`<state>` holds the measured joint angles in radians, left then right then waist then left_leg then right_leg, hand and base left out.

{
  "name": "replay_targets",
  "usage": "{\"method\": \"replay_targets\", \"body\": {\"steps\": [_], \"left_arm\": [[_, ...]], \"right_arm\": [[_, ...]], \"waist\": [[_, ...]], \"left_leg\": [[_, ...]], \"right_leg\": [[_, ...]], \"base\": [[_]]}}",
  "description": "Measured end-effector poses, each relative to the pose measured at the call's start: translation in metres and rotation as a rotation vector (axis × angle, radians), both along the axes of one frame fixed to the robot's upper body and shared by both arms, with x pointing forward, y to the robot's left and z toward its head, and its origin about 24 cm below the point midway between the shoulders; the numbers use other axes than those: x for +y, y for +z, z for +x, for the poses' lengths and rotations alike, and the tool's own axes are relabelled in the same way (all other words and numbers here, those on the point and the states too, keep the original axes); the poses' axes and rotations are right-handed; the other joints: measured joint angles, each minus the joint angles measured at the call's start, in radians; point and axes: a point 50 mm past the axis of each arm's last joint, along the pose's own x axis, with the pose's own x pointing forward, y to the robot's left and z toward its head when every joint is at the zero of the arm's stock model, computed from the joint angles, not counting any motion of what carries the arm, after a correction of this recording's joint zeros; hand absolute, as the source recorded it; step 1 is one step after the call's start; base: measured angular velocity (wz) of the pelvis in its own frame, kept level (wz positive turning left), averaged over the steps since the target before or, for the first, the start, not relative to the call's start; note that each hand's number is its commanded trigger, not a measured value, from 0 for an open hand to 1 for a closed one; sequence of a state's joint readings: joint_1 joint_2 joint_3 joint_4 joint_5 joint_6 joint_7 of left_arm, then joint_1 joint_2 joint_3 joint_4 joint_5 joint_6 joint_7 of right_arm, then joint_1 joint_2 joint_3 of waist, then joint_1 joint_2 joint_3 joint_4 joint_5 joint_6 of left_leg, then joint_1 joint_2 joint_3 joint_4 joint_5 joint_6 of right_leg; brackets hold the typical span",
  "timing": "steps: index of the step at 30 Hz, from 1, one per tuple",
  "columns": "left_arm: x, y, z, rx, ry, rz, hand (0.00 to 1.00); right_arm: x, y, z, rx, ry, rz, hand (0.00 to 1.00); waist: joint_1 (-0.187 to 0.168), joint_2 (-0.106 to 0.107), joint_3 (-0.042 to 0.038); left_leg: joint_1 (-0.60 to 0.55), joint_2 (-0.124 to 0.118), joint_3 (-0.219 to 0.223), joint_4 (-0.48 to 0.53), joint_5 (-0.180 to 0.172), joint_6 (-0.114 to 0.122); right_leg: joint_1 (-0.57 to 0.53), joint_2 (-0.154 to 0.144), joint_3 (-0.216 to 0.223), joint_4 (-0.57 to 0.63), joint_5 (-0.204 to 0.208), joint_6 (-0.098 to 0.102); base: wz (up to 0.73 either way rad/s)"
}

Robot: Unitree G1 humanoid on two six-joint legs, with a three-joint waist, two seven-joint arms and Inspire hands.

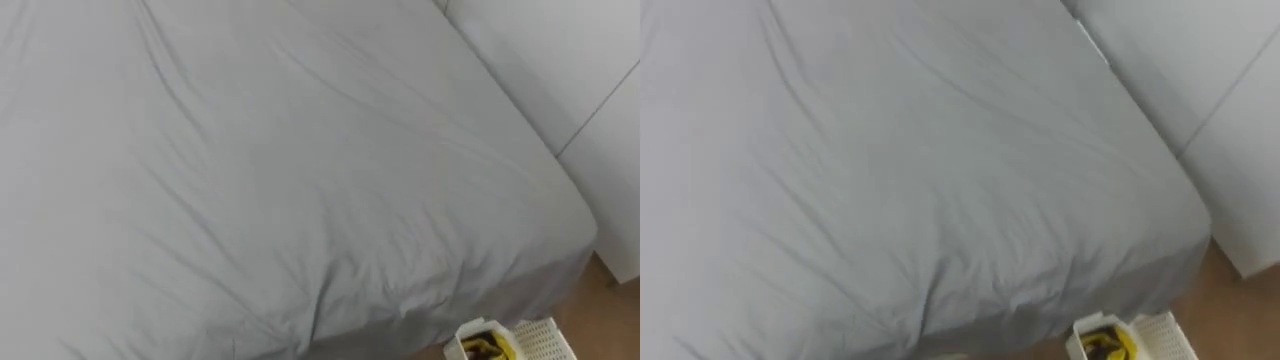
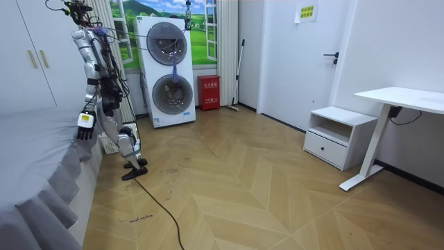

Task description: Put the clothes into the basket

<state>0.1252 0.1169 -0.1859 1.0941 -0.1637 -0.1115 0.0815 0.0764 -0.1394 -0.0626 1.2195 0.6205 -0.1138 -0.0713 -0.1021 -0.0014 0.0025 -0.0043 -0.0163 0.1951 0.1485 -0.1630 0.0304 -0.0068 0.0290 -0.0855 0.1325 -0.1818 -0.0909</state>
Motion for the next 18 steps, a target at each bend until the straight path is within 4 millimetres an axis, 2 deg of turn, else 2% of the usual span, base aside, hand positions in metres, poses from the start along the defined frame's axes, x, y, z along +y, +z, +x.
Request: {"method": "replay_targets", "body": {"steps": [4,6,8,11,14,18], "left_arm": [[0.0,-0.001,0.0,0.011,0.017,0.006,0.0],[0.002,-0.001,0.002,0.01,-0.002,0.021,0.0],[0.002,0.0,0.005,0.006,-0.032,0.03,0.0],[0.0,0.0,0.009,0.005,-0.101,0.054,0.0],[-0.001,0.001,0.013,-0.006,-0.115,0.056,0.0],[-0.002,0.001,0.014,-0.011,-0.091,0.052,0.0]], "right_arm": [[0.008,-0.002,0.002,0.01,0.103,0.021,0.0],[0.015,-0.004,0.001,0.042,0.174,0.036,0.0],[0.02,-0.005,0.005,0.055,0.21,0.047,0.0],[0.026,-0.004,0.021,0.025,0.261,0.057,0.0],[0.031,-0.002,0.036,0.0,0.316,0.057,0.0],[0.036,0.0,0.044,-0.013,0.37,0.055,0.0]], "waist": [[0.006,-0.006,0.0009],[0.017,-0.012,0.0023],[0.029,-0.012,0.0031],[0.032,-0.015,0.0052],[0.057,-0.024,0.0119],[0.085,-0.028,0.0126]], "left_leg": [[0.013,-0.008,-0.019,0.0,-0.001,0.0],[0.018,-0.014,-0.063,0.0,-0.001,0.0],[0.016,-0.015,-0.068,0.0,-0.001,0.001],[0.016,-0.017,-0.07,0.0,-0.001,0.001],[0.036,-0.018,-0.069,0.0,-0.001,0.001],[0.043,-0.021,-0.075,0.001,-0.002,0.002]], "right_leg": [[0.017,-0.008,-0.013,0.002,-0.004,0.005],[0.027,-0.012,-0.029,0.001,-0.007,0.009],[0.029,-0.014,-0.042,0.002,-0.007,0.01],[0.035,-0.016,-0.06,0.002,-0.009,0.013],[0.058,-0.018,-0.07,0.001,-0.01,0.015],[0.066,-0.021,-0.08,0.002,-0.013,0.017]], "base": [[0.1],[0.2],[0.21],[0.19],[0.08],[0.05]]}}
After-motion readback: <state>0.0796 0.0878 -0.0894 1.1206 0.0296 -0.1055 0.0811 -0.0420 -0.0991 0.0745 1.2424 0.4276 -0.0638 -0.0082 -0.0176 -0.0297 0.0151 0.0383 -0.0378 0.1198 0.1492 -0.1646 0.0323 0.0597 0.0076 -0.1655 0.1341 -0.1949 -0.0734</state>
